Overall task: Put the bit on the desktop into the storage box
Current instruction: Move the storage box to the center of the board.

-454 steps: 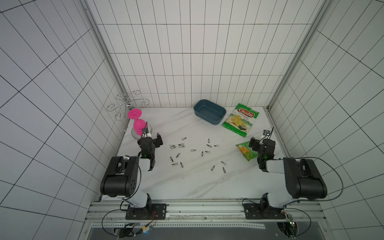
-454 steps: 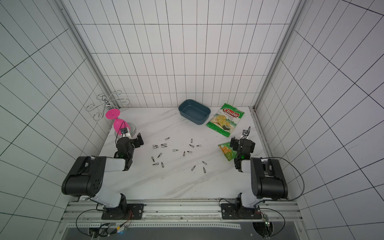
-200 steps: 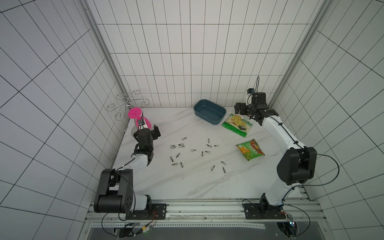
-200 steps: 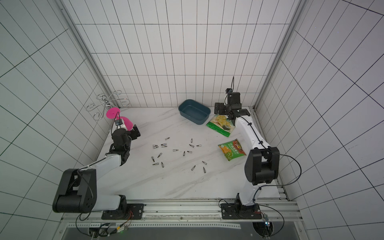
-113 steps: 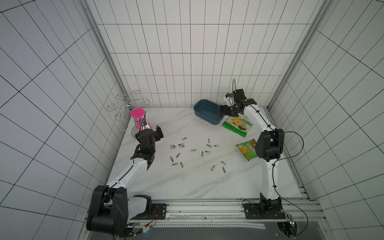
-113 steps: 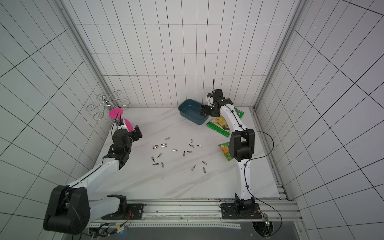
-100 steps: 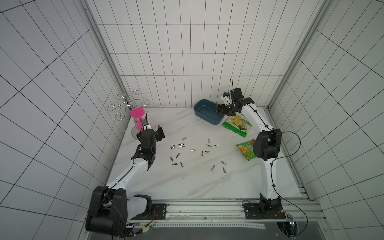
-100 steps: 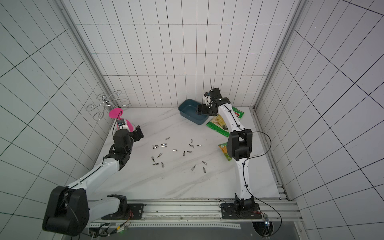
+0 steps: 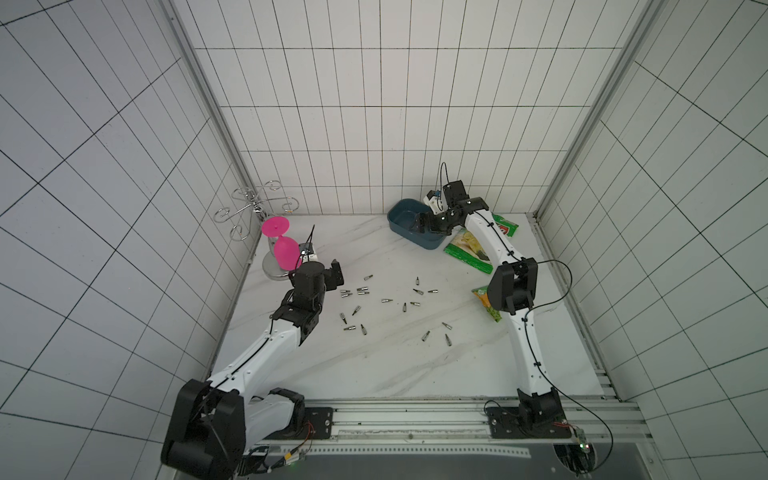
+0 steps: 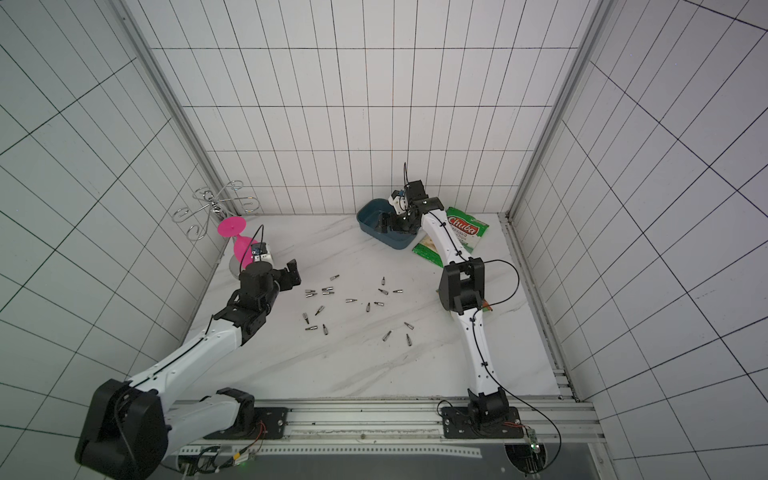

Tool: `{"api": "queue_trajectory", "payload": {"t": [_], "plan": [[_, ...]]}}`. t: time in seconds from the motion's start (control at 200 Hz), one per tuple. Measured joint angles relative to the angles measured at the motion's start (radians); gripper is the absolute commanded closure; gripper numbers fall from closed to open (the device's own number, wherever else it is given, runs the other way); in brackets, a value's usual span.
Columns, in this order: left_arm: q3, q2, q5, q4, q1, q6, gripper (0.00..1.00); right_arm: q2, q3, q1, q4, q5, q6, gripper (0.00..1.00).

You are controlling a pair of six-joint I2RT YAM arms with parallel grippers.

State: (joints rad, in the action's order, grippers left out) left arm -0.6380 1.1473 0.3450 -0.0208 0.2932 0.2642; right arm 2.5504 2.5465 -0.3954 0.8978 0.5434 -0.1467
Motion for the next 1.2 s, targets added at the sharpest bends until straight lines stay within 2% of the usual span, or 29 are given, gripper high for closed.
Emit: {"api": "queue_trajectory", "payload": {"t": [0.26,0.785,1.2], "plan": [[0.0,0.0,0.005,0.044,0.04,0.01,0.02,0.031,0.016,-0.02,0.051,0.027,0.013,0.01],[-0.003,0.0,0.013,0.108,0.058,0.021,0.02,0.031,0.016,-0.046,0.176,0.048,0.074,0.0],[-0.053,0.001,-0.006,0.256,0.06,0.063,0.02,0.028,-0.095,-0.104,0.268,0.047,0.129,0.02]]}}
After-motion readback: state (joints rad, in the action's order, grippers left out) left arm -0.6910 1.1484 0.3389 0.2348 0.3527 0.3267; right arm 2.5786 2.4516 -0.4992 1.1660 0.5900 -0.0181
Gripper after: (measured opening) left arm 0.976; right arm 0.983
